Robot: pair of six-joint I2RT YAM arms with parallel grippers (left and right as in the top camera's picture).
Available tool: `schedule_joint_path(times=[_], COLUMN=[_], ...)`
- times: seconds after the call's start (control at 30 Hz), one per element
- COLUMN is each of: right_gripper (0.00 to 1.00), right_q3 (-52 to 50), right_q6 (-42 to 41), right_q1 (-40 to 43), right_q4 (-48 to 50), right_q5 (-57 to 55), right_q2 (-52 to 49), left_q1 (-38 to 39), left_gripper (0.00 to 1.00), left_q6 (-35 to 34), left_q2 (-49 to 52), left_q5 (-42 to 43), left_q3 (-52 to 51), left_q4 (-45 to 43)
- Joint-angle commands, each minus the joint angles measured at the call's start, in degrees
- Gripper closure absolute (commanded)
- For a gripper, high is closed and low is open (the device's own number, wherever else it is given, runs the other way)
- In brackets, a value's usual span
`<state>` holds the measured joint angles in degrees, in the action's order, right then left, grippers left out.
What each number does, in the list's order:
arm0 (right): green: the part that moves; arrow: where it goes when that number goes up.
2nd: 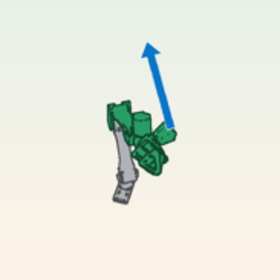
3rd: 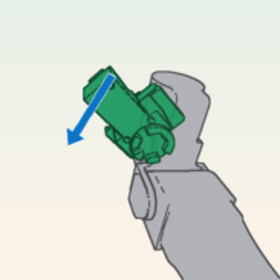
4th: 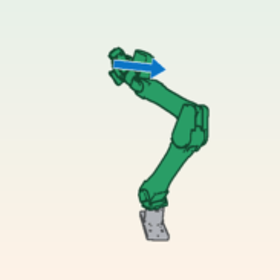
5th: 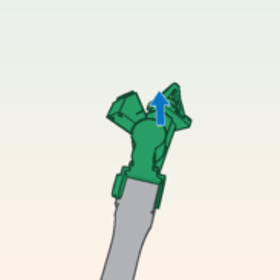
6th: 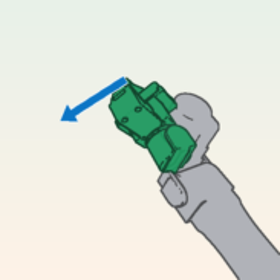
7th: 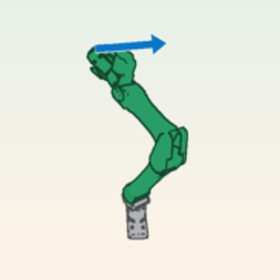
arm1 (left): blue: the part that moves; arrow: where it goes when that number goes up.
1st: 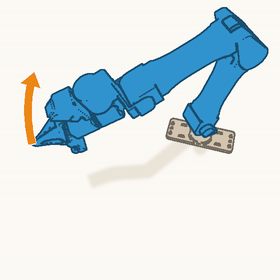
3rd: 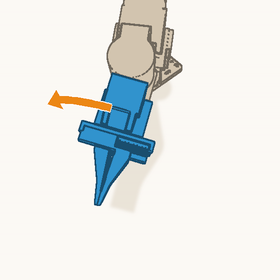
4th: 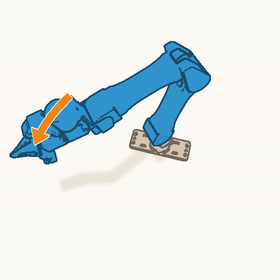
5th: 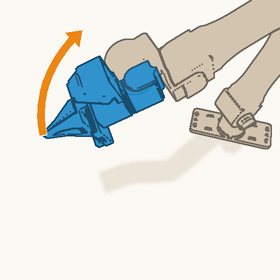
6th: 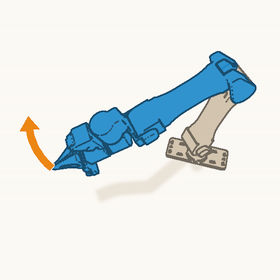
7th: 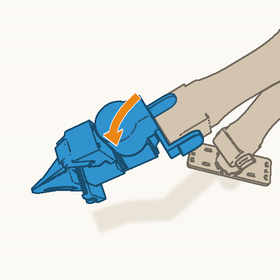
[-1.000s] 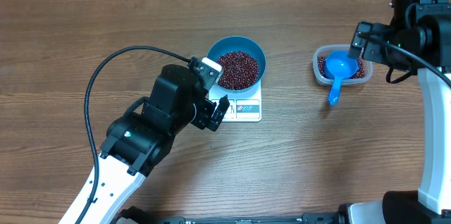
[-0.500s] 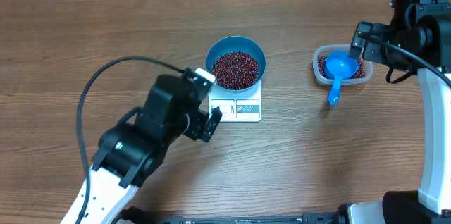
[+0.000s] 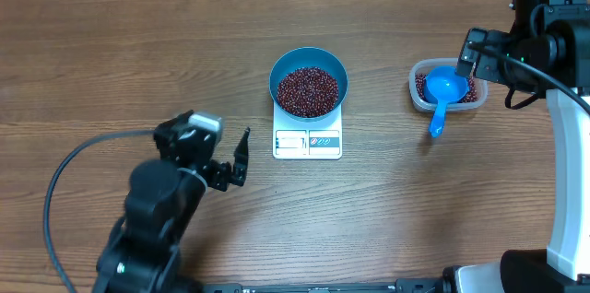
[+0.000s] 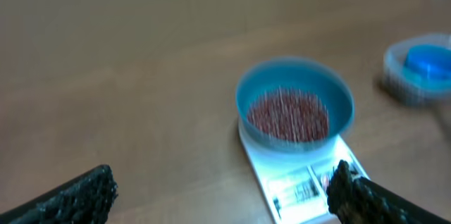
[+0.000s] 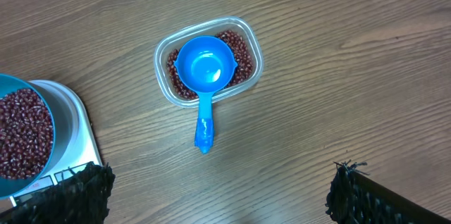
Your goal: Scoop item into bowl and weigh 150g on scale
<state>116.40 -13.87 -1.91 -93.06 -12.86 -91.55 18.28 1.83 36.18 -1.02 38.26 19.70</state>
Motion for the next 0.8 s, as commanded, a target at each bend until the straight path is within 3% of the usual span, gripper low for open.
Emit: schedule_joint_path(times=[0.0,0.27,0.4,0.63,0.77], right_gripper=[0.0,0.0,0.0,0.0,0.0], right_q3=[0.9,0.9,0.9,0.9,0.9], right_q6=[0.5,0.5,0.5,0.5,0.5], right_q1=[0.1,0.1,0.1,0.1,0.1], right_q4=[0.1,0.1,0.1,0.1,0.1], right_q5=[-0.4,-0.4,-0.4,-0.4,-0.4], right_q2=[0.7,0.7,0.7,0.7,0.7], left_q1=[-1.3,-7.5,-9.9,-13.3,-15.5], left_gripper=[0.01,0.0,0.0,0.01,0.0], left_q6=[-0.1,-0.1,-0.1,-0.1,-0.1], left_q2=[-5.8,-18.9,-25.9,-34.7,-36.0], left_q5=[1.0,4.7,5.1,5.0,5.0], left_q3=[-5.5,-23.0,-30.4,-37.9,-38.0], left_q4=[-6.7,-34.9,-42.3,-43.5,-37.6])
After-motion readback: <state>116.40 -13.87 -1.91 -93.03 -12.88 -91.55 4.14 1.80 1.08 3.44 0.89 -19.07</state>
